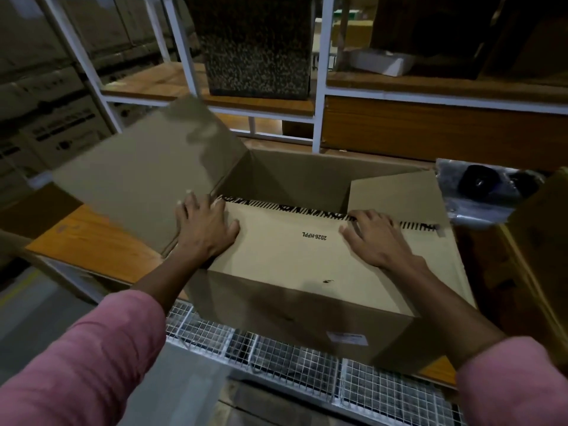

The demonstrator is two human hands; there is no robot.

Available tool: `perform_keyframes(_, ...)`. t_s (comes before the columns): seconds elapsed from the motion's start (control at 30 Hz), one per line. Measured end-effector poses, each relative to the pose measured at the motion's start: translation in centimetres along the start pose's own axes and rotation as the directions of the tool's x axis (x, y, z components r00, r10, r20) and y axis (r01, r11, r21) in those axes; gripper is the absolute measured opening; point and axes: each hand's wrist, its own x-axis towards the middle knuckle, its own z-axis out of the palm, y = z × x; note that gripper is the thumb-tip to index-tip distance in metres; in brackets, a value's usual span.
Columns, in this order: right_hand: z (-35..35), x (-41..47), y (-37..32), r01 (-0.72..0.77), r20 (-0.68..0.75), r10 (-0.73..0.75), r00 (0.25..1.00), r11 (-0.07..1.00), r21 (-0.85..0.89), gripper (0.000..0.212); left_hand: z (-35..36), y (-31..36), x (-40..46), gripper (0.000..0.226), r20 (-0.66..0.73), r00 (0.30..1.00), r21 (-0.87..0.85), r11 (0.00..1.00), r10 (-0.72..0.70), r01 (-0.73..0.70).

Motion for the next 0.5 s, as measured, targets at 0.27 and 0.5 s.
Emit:
perform_keyframes(0.27,-2.6,-0.2,-1.7,-0.043,-0.127,0.055,0.990,0.994,0.100,0.044,-1.2,0.5,-1.3,0.062,0.035,0.999,-0.222,0.975,-0.021,0.028)
perform_keyframes(0.5,-14.6,-3.1,-5.9,0.097,-0.433,-0.010,0.901,0.979,0.179,0.027,-10.9,4.4,-1.8,0.061,-0.319,0.916,-0.124,0.947,0.244,-0.296)
